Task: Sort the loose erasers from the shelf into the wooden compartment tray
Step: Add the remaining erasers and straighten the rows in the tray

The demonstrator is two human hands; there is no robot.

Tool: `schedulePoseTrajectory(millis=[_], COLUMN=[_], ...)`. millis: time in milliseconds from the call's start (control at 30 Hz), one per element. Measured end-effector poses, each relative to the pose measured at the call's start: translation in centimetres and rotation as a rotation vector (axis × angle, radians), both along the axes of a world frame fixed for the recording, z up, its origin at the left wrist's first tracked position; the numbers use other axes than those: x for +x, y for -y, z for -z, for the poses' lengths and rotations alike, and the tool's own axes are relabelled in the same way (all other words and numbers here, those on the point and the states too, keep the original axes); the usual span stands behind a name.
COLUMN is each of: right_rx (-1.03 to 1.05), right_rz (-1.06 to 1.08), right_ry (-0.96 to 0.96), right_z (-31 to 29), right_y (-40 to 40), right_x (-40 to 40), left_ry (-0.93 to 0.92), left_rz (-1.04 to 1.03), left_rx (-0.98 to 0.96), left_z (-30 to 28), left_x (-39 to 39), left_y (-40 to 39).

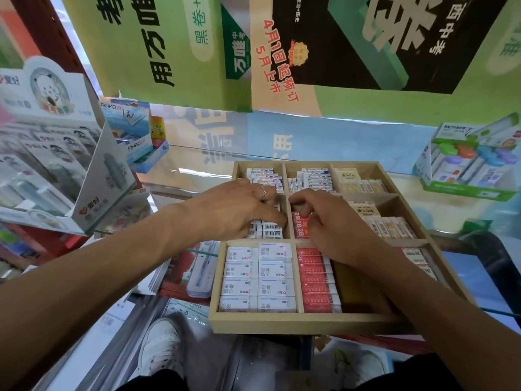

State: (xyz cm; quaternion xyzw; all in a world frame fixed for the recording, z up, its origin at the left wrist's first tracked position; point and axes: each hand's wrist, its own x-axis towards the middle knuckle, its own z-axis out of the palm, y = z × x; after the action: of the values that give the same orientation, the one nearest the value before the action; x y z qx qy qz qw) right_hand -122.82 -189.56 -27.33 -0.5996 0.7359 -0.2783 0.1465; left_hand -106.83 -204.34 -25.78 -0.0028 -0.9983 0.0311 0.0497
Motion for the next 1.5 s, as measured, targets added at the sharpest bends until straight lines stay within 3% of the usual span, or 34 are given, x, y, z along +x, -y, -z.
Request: schedulePoseTrajectory(millis=[300, 633, 1167, 1500], right_rx=[0.001, -0.005, 0.002, 0.009], right_rz=[0.01, -0.067, -0.077, -0.052], right_ry=[0.057, -0.016, -0.091, -0.107], right_z=[-0.2, -0.4, 0.0, 0.4], right_y=[0.2, -0.9, -1.2, -1.5], right_x=[0.1, -0.2, -0.2, -0.9], left_ry=[-0.005, -0.058, -0.013, -0.008], left_rz=[-0.027, -0.115, -0.026, -0.034], left_rx=[0.093, 0.274, 0.144, 0.319], left_z=[0.5, 1.6, 0.6, 0.9], left_x=[0.2, 2.3, 0.7, 1.3], left_y=[-0.2, 0.3, -1.3, -1.5])
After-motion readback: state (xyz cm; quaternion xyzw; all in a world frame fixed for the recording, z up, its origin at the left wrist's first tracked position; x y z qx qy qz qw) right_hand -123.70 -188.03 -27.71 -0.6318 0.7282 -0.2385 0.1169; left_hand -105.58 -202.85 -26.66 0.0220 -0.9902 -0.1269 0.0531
